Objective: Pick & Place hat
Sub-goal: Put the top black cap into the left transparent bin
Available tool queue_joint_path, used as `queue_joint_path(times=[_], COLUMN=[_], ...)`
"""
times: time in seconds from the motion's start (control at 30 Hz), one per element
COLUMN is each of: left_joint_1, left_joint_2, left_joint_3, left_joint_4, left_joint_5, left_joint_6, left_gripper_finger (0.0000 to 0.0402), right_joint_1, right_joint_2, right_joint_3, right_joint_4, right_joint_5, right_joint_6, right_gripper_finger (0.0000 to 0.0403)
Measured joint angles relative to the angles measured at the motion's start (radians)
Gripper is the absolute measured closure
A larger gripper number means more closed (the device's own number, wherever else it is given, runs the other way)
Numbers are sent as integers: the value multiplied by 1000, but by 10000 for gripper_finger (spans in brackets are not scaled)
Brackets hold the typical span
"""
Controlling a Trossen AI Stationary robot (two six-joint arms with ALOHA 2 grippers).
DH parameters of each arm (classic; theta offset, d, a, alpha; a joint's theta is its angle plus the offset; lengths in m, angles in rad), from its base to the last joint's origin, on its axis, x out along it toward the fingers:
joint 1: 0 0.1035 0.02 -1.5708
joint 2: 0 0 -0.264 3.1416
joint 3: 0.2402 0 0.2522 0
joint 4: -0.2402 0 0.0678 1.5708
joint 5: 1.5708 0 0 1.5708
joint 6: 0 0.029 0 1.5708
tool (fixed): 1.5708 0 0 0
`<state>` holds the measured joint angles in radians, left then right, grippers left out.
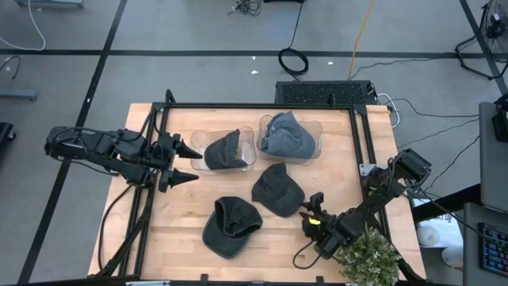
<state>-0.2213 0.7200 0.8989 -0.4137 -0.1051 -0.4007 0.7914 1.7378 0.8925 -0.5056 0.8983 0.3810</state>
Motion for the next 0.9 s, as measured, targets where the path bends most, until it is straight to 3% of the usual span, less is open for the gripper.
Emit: queue_joint_path(times=[0.13, 0.37, 0.7, 0.9], left_joint_1=[0, 0, 0, 0], left_joint_2=[0, 0, 0, 0], left_joint_3=[0, 0, 0, 0], left_joint_4=[0, 0, 0, 0], left_joint_5=[0, 0, 0, 0], left_joint_6=[0, 0, 1, 0], left_gripper_finger=[20, 31, 24, 29], right_joint_1=[-8, -45, -94, -160], right_joint_2=[0, 0, -4, -3], right_joint_3=[-1, -59, -139, -155], right_joint_4=[2, 103, 282, 433], right_joint_5=[67, 35, 100, 20], right_joint_6=[-47, -85, -272, -313], right_gripper_finger=[222, 222, 222, 222])
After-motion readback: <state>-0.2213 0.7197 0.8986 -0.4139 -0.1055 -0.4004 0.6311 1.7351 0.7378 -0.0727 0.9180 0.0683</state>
